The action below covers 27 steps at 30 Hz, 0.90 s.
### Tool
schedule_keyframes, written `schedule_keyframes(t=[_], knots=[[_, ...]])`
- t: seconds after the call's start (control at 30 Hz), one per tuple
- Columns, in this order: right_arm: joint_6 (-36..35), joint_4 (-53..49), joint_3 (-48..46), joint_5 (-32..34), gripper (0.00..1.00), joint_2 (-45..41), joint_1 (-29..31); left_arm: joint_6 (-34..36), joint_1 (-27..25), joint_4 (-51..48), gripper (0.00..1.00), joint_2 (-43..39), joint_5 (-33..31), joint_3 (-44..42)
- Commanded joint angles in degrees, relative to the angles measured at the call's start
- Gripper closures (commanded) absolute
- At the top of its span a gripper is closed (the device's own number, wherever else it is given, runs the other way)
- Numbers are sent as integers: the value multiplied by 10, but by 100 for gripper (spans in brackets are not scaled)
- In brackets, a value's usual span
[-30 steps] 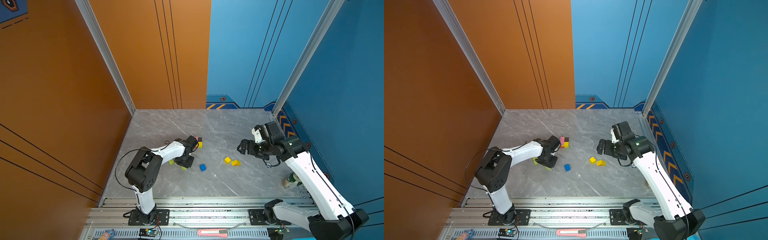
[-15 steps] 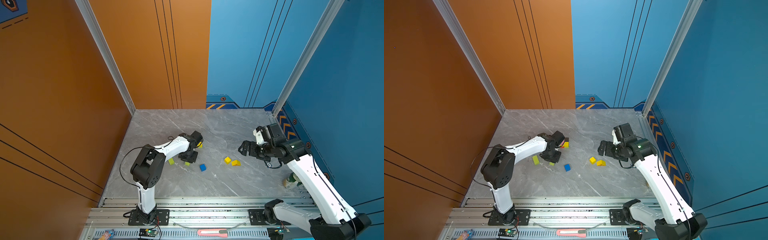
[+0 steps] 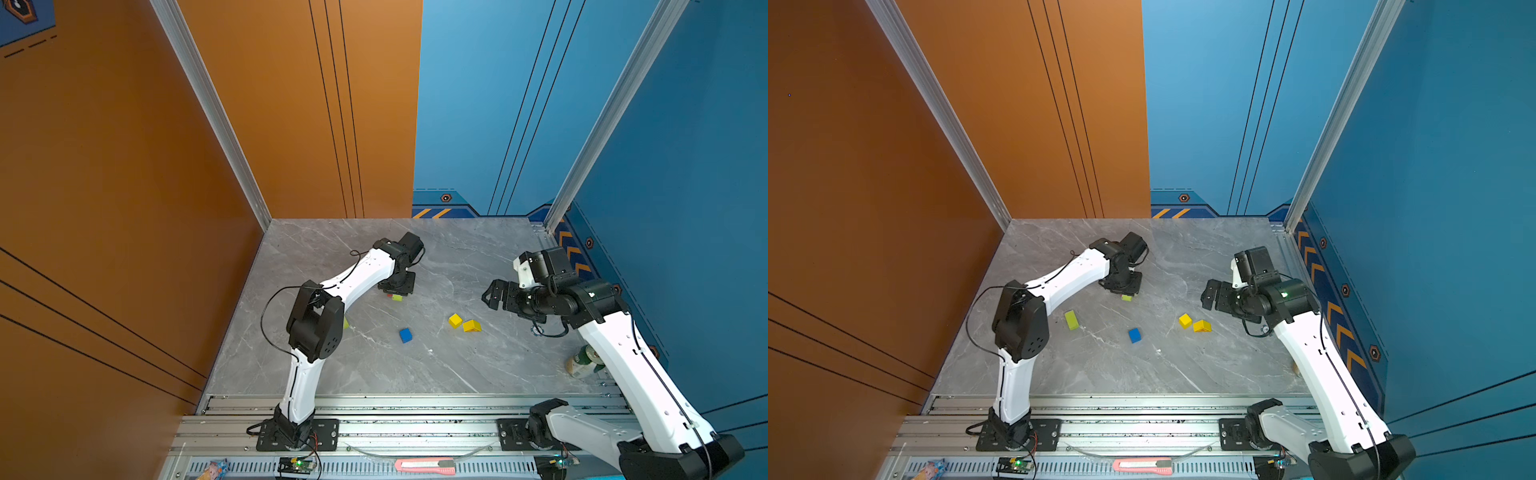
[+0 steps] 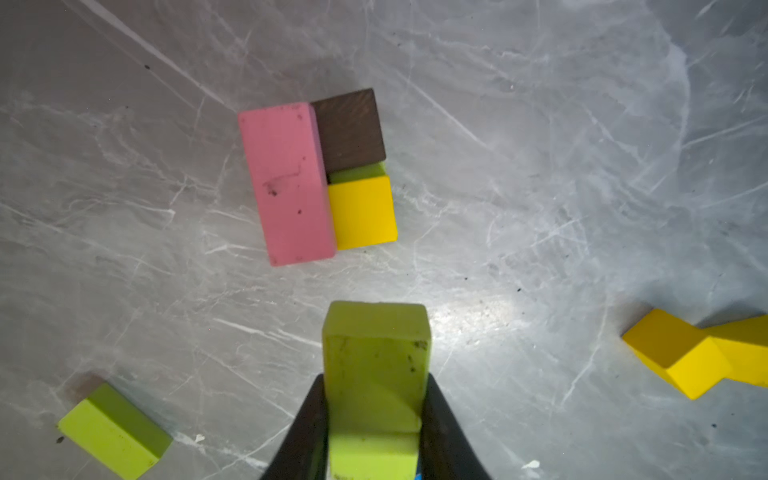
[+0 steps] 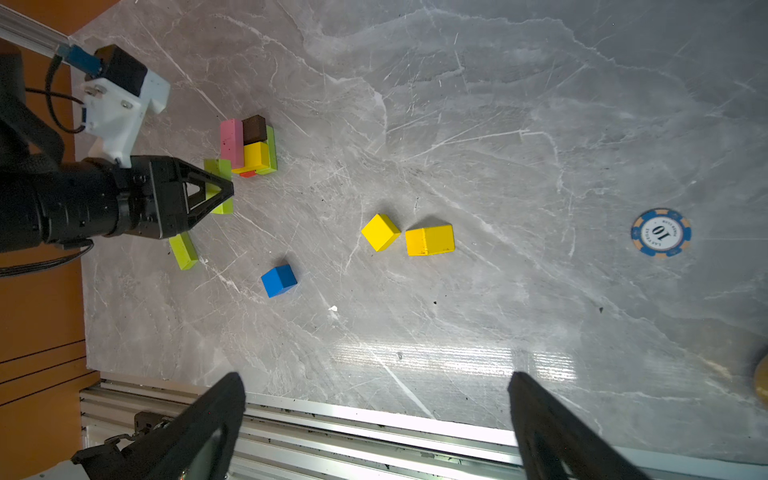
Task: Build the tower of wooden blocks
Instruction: 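Lift the lime green block with the left gripper and carry it over the stack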
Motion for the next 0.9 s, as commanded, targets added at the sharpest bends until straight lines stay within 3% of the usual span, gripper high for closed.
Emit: schedule_keyframes(t=[0.0, 0.27, 0.87], knots=[[-18, -15, 7, -3, 0, -12, -11, -24, -4, -38, 83, 36, -5, 57], [-37, -31, 20, -10, 0, -17, -45, -44, -1, -49, 80, 91, -25, 120], [-51, -39, 22, -31, 0, -18, -90, -45, 18, -50, 78, 125, -32, 154]])
